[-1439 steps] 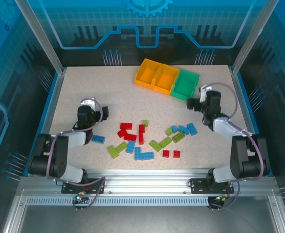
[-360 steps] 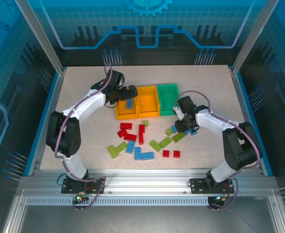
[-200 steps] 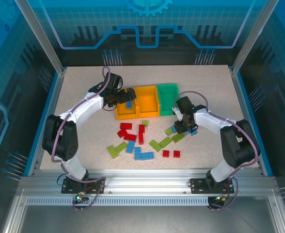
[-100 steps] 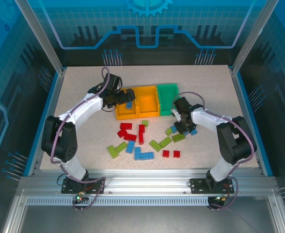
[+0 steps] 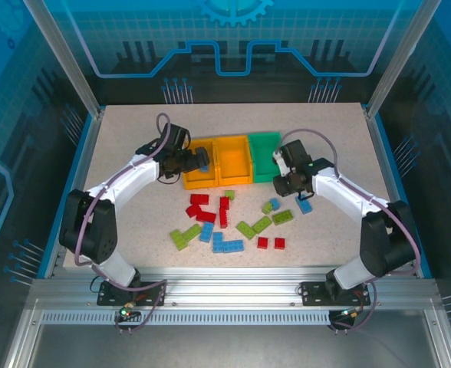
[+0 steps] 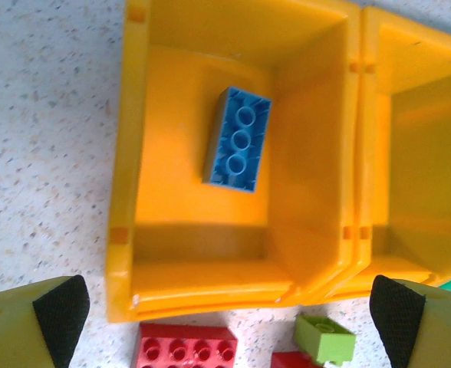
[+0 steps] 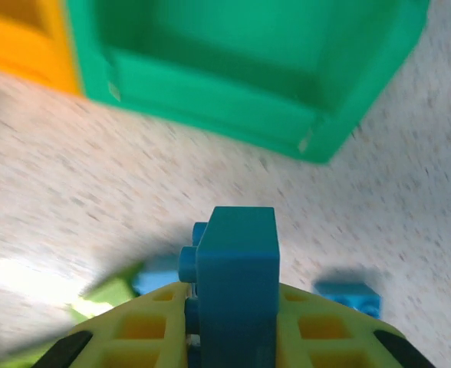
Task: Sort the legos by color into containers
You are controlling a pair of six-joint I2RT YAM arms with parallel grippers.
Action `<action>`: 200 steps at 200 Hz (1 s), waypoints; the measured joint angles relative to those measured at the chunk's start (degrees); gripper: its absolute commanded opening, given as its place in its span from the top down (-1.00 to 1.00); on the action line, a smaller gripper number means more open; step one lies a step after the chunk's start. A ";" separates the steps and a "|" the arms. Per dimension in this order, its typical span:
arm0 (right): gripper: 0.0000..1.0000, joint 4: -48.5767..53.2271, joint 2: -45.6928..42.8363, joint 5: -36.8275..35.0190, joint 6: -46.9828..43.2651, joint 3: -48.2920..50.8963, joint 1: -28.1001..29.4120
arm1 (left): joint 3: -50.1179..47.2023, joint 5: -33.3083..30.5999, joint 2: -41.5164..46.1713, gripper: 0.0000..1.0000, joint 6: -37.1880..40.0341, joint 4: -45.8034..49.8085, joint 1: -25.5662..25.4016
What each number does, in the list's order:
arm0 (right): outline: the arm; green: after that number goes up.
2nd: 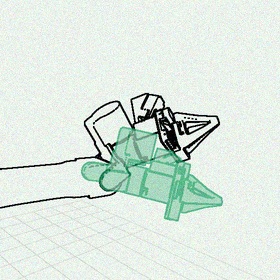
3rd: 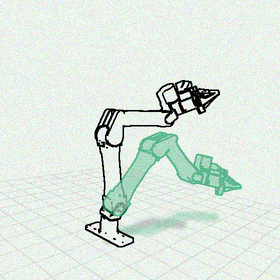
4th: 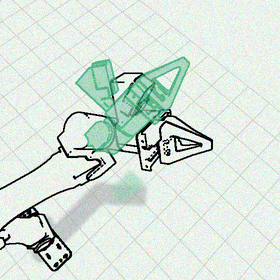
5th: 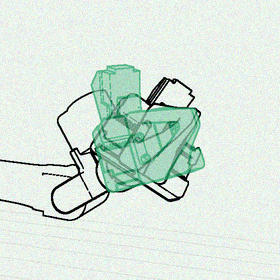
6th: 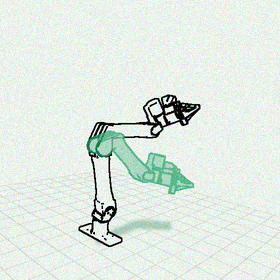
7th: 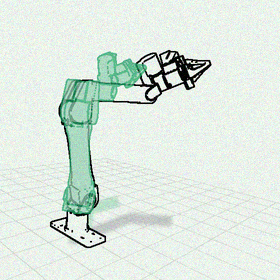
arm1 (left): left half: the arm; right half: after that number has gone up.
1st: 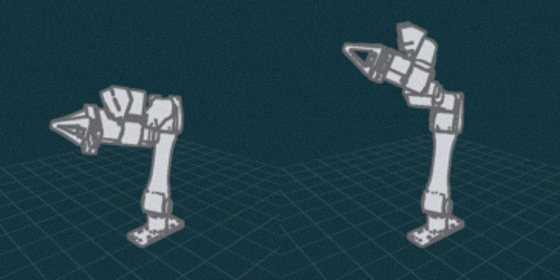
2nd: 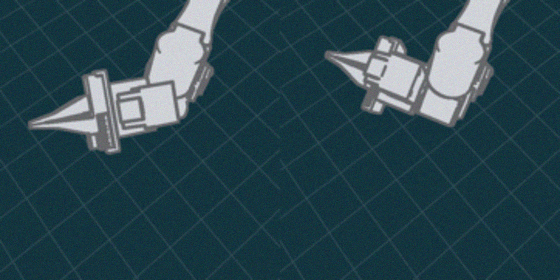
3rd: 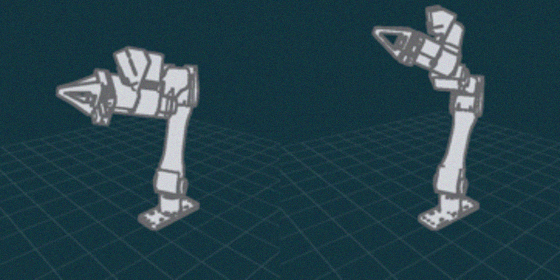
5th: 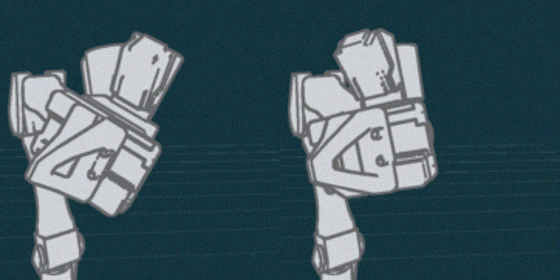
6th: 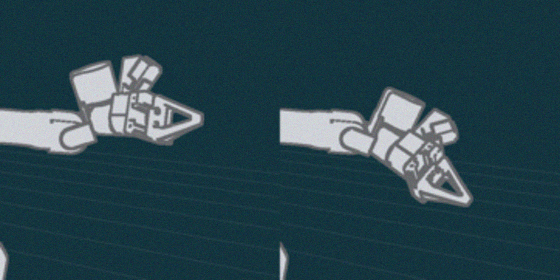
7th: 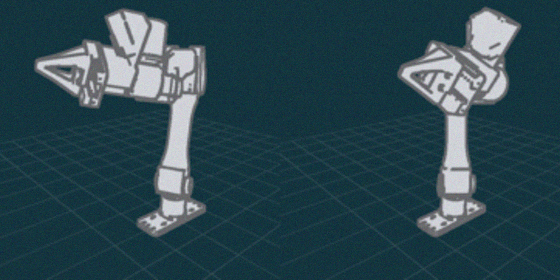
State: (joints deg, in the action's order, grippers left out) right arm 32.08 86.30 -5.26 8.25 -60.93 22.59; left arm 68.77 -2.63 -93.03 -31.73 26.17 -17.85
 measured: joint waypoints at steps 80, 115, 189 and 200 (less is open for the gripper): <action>0.60 -17.75 13.51 24.85 20.96 -15.08 3.89 | -18.05 -3.67 13.94 -0.97 -4.85 -6.60 -0.02; 0.57 -20.22 24.06 28.81 26.12 -26.23 7.82 | -24.30 -4.70 18.67 -0.98 -6.29 -8.07 -0.02; 0.32 -18.71 39.30 29.46 30.71 -43.12 10.03 | -29.29 -5.11 26.43 -0.97 -6.75 -8.07 -0.02; 0.17 -18.18 40.70 29.49 30.93 -44.65 10.05 | -29.92 -5.09 27.10 -0.97 -6.78 -8.07 -0.02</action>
State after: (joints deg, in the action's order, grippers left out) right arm 13.89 127.00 24.23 39.18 -105.58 32.64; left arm 38.85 -7.73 -65.93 -38.50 18.11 -17.87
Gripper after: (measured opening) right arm 0.347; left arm 0.987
